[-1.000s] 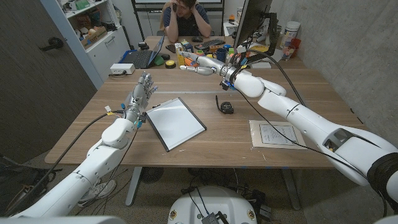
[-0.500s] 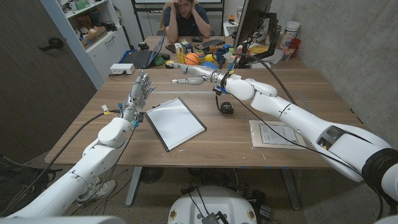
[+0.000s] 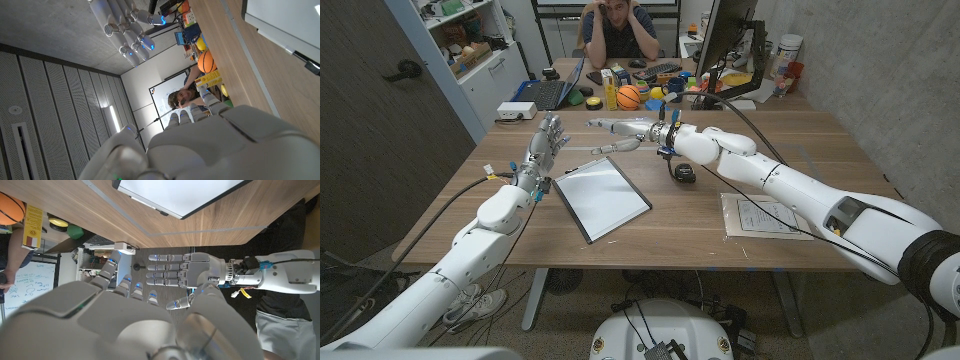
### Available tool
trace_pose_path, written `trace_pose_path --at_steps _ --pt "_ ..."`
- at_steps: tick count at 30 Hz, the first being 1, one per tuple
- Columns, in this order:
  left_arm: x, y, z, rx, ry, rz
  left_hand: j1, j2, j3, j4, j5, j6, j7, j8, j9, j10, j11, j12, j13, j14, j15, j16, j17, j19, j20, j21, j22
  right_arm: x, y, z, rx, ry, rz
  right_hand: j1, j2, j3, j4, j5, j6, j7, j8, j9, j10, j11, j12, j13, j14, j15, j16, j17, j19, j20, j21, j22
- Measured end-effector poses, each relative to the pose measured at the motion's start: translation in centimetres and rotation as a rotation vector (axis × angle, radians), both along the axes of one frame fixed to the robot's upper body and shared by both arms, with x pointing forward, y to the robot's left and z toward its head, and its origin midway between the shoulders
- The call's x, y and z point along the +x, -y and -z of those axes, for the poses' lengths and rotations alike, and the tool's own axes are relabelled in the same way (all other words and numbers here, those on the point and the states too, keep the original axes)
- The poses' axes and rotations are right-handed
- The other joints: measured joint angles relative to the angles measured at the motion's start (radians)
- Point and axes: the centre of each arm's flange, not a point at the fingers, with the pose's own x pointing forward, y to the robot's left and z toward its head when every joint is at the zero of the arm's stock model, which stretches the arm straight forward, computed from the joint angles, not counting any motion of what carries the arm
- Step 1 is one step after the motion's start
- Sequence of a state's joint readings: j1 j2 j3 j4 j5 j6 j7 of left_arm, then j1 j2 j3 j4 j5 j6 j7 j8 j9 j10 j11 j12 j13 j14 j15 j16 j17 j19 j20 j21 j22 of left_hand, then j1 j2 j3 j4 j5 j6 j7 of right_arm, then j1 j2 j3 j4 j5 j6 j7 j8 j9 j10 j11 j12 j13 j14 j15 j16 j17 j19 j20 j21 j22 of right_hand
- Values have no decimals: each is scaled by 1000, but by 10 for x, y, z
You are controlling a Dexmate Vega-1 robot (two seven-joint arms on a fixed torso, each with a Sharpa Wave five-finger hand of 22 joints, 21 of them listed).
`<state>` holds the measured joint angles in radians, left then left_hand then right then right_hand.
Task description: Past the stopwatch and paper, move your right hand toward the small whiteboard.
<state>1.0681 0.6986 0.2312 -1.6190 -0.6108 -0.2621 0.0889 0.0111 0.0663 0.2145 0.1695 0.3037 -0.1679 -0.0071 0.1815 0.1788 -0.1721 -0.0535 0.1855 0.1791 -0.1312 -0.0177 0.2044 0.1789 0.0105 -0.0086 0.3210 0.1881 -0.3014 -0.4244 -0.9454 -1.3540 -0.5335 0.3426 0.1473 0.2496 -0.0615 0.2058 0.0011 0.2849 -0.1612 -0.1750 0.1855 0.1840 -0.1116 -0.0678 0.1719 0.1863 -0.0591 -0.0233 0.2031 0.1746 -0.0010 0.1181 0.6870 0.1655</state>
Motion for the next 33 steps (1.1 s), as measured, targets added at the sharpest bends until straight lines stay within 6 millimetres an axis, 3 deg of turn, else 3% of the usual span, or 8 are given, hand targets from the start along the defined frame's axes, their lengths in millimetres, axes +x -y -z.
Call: trace_pose_path --at_steps 7,21,28,33 --pt "0 1 -2 4 0 -1 0 0 -3 3 0 0 0 0 0 0 0 0 0 0 0 0 0 0 0 0 0 3 -4 11 -50 6 7 11 11 -1 -1 4 27 -27 8 0 -8 -17 0 0 -5 -6 0 0 4 3 -18 0" --pt "-3 5 -4 12 1 -3 0 0 -7 -1 4 0 0 0 0 0 0 0 0 0 0 0 0 0 0 -7 0 3 -13 28 -134 17 5 38 18 -5 -12 11 45 -30 8 -3 1 -36 6 0 -5 -6 0 0 4 3 -40 -1" --pt "-5 5 -4 14 2 -4 0 0 -11 3 4 0 0 0 0 0 0 0 0 0 0 0 0 0 0 -11 0 -1 -18 35 -160 31 -4 77 21 -4 -35 19 51 -25 8 -3 15 -58 14 0 10 -13 5 0 31 12 -48 -3" --pt "-7 5 -3 14 3 -5 0 0 -11 3 3 0 0 0 0 0 0 0 0 0 0 0 0 0 0 -11 0 -3 -22 43 -180 33 -17 109 30 -2 -50 27 65 -39 16 -3 24 -66 14 -1 20 -12 5 -2 50 17 -59 -3"
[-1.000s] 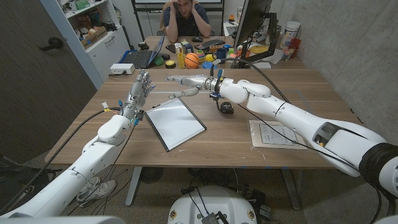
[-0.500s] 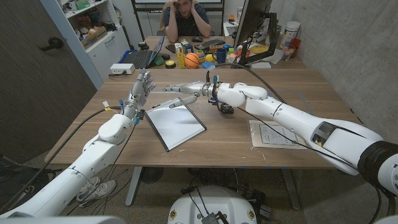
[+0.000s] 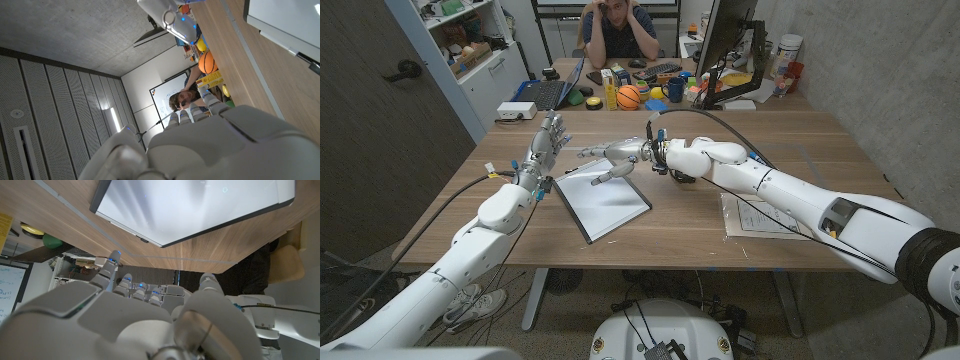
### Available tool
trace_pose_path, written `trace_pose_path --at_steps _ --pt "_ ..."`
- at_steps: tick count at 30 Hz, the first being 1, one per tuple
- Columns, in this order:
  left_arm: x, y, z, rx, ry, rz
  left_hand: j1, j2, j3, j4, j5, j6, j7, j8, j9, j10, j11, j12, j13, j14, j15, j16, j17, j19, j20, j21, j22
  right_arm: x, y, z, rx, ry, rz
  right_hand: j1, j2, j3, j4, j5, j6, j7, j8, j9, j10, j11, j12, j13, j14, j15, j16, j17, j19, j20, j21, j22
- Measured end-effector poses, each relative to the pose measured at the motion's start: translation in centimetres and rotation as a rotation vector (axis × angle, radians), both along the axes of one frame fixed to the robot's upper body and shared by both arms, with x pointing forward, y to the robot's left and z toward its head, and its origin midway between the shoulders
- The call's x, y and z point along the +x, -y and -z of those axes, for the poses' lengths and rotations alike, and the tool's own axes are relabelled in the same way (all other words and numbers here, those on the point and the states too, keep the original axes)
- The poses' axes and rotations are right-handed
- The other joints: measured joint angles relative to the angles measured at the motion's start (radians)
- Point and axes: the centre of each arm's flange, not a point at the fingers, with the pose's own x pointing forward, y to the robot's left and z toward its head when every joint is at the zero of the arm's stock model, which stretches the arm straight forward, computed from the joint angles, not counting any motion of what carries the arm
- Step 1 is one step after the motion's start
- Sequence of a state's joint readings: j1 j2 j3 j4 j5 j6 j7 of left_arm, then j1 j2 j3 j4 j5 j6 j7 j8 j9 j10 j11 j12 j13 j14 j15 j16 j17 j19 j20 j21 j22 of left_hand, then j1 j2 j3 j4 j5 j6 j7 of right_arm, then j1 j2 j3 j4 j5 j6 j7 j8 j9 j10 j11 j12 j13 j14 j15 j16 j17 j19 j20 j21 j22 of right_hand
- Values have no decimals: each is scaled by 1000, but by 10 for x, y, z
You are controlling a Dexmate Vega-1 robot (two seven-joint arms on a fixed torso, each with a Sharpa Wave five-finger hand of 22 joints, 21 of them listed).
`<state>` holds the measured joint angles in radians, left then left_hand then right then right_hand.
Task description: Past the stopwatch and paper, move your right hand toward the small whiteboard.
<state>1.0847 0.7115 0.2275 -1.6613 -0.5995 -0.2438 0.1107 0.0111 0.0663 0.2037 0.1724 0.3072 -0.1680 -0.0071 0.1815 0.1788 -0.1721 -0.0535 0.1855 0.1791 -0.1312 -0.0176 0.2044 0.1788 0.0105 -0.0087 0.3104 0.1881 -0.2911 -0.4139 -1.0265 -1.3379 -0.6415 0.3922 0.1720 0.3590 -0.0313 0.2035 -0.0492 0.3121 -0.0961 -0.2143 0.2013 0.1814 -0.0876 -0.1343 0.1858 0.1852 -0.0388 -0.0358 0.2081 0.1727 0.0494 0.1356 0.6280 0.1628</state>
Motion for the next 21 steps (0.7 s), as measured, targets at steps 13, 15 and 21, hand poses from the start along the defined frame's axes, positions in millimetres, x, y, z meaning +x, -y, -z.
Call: trace_pose_path --at_steps 13,15,21 --pt "-4 -1 4 -3 -2 -3 0 0 0 0 0 0 0 0 0 0 0 0 0 0 0 0 0 5 5 -4 0 -6 -9 13 -44 14 -17 79 40 9 -31 23 -8 -3 -7 0 -18 -7 0 -4 0 0 0 2 11 -11 -44 0" --pt "-4 -2 4 -4 -2 -3 0 0 -1 -1 0 0 0 0 0 0 0 0 0 0 0 0 0 5 5 -4 0 -8 -12 15 -54 20 -21 88 38 13 -35 25 -10 -2 -7 1 -18 -7 0 -4 -1 1 0 2 11 -11 -47 0" --pt "-5 -3 4 -6 3 0 0 0 -5 -3 0 0 0 0 0 0 0 0 0 0 0 0 0 5 5 -4 0 -12 -17 19 -78 27 -34 101 51 10 -38 28 -9 -2 -7 3 -16 -9 0 -4 -4 4 0 2 22 -14 -55 0"
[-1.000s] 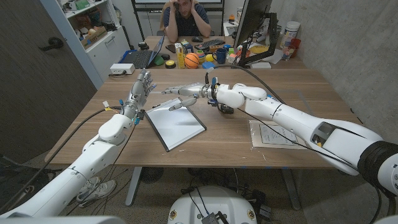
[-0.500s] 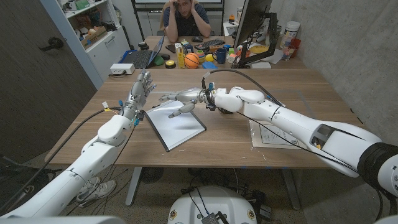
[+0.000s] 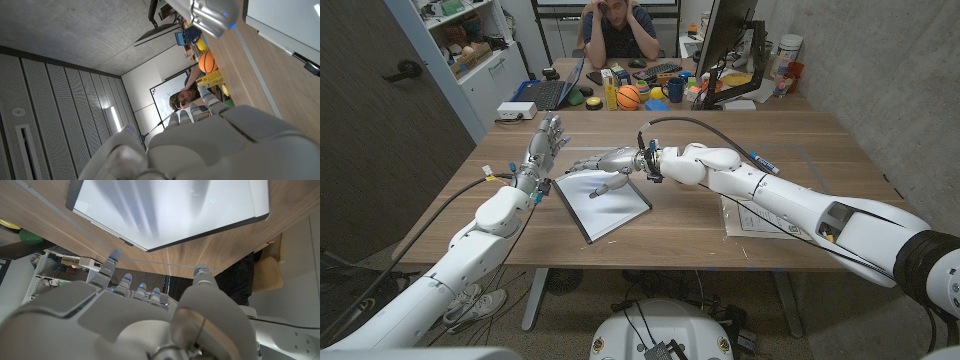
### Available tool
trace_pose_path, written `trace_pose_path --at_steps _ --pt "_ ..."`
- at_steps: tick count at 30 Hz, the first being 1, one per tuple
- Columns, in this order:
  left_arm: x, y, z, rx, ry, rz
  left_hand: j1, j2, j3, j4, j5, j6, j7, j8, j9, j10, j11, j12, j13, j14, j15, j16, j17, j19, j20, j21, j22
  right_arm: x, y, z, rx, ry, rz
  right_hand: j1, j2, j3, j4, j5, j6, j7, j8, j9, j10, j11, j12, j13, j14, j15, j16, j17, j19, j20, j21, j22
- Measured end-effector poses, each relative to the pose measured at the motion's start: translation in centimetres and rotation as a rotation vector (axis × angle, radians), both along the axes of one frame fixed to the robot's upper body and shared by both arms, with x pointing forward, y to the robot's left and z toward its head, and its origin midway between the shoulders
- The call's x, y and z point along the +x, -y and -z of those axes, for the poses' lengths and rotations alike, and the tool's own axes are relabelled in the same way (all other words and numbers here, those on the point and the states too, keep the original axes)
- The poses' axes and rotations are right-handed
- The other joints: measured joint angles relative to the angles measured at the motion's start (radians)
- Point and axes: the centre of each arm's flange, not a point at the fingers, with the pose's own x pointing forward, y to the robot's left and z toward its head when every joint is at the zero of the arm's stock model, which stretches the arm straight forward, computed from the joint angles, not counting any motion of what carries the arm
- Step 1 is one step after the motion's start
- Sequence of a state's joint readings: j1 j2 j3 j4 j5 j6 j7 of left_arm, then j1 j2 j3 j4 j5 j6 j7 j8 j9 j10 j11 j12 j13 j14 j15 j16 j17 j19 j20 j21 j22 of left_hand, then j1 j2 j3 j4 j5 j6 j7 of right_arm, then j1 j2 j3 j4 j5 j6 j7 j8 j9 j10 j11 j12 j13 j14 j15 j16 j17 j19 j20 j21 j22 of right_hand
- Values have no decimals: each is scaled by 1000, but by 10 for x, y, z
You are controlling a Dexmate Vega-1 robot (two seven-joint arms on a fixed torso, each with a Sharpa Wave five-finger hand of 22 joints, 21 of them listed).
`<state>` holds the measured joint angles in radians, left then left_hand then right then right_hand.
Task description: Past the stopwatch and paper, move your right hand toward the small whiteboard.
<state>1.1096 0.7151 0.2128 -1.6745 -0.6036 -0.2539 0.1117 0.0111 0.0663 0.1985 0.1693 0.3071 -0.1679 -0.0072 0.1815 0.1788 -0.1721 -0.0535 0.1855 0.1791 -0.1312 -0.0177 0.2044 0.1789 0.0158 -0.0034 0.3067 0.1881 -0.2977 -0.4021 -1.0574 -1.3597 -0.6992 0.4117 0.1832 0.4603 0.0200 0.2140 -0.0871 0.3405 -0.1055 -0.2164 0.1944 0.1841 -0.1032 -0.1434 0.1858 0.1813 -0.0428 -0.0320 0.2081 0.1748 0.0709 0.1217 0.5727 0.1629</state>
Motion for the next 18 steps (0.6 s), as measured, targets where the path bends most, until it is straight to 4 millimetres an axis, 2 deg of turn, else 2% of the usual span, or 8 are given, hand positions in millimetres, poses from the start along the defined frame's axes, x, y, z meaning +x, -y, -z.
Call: trace_pose_path --at_steps 7,9,18 --pt "0 -2 1 -3 -1 1 0 0 -3 3 0 0 0 0 0 0 0 0 0 0 0 0 0 0 0 0 0 0 -4 2 -19 2 -5 18 18 -4 -4 7 33 1 7 0 21 -16 1 0 14 1 0 0 29 -1 -12 3" --pt "0 -3 2 -4 -2 1 0 0 -3 3 0 0 0 0 0 0 0 0 0 0 0 0 0 0 0 -4 0 0 -5 2 -21 3 -5 22 15 -6 -6 7 46 -1 7 0 32 -21 8 0 19 -3 6 0 37 -9 -13 3" --pt "3 -6 2 -4 -4 6 0 0 -3 3 4 0 0 0 0 0 0 0 0 4 4 0 0 0 0 -4 0 2 -9 3 -34 -1 -2 35 25 -13 -12 11 75 -3 14 0 38 -26 8 0 24 2 8 0 43 -4 -38 3"
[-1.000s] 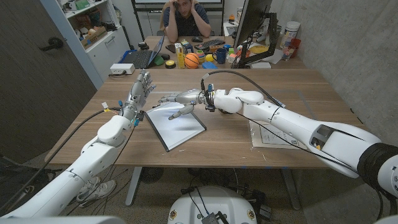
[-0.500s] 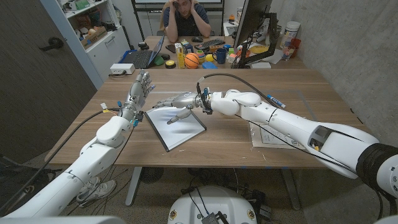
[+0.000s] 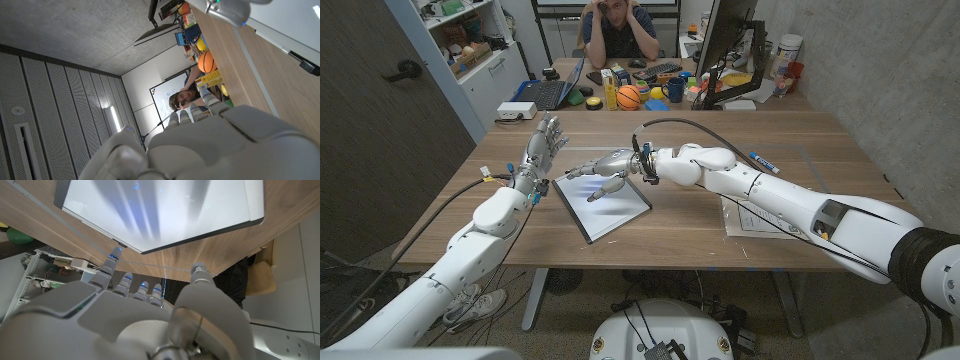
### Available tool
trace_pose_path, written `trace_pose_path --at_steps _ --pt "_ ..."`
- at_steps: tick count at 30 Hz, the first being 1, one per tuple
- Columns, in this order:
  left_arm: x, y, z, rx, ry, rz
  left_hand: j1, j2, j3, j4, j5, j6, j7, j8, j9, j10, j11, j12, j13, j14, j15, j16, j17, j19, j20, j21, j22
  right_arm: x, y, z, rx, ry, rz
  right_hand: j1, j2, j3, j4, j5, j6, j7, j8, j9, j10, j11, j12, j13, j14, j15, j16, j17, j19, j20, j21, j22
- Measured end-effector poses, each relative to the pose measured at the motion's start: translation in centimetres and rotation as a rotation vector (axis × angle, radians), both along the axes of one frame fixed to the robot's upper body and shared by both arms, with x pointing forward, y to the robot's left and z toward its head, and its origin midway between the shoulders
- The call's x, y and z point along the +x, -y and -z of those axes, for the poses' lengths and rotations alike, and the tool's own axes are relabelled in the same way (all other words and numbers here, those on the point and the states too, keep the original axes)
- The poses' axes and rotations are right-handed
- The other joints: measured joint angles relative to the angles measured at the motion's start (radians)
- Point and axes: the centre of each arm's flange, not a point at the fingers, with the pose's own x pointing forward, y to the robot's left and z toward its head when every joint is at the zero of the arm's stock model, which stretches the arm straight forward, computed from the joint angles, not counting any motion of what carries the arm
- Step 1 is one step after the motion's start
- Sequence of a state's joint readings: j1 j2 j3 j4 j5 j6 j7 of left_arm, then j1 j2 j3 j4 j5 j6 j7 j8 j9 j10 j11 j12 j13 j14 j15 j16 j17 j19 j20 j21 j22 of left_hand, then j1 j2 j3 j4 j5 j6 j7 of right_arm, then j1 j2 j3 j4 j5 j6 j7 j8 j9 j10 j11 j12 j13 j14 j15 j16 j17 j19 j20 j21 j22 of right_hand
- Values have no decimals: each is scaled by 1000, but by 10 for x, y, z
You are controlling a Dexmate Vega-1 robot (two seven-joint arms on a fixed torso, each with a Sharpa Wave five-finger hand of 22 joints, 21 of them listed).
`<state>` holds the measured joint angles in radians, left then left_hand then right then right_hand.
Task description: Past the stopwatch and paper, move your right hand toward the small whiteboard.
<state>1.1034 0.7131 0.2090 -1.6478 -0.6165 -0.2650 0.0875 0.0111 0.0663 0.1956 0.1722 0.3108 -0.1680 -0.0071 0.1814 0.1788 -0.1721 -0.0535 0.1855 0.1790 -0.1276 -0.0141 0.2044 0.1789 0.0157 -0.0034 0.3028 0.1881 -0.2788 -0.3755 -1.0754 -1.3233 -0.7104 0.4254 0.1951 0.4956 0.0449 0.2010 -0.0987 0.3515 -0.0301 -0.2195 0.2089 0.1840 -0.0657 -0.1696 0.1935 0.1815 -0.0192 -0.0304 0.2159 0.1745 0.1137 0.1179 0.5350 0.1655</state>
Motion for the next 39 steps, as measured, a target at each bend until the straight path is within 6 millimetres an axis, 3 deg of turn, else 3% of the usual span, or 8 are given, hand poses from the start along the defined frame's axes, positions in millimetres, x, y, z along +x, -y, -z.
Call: trace_pose_path --at_steps 22,39 --pt "11 -2 -1 -4 -11 8 0 0 -8 0 0 0 0 -1 0 0 0 0 0 0 0 0 0 0 0 -4 0 11 -3 0 -9 -27 7 11 11 -18 1 4 45 1 6 0 11 0 0 0 4 -4 0 0 11 -4 -29 0" --pt "15 -3 -2 -4 -14 11 0 0 -8 0 0 0 0 -1 0 0 0 0 0 0 0 0 -2 0 0 -4 0 15 -4 -2 -9 -36 9 26 26 -59 12 8 57 0 -7 0 11 0 -8 0 3 -4 -3 0 29 -7 -84 0"
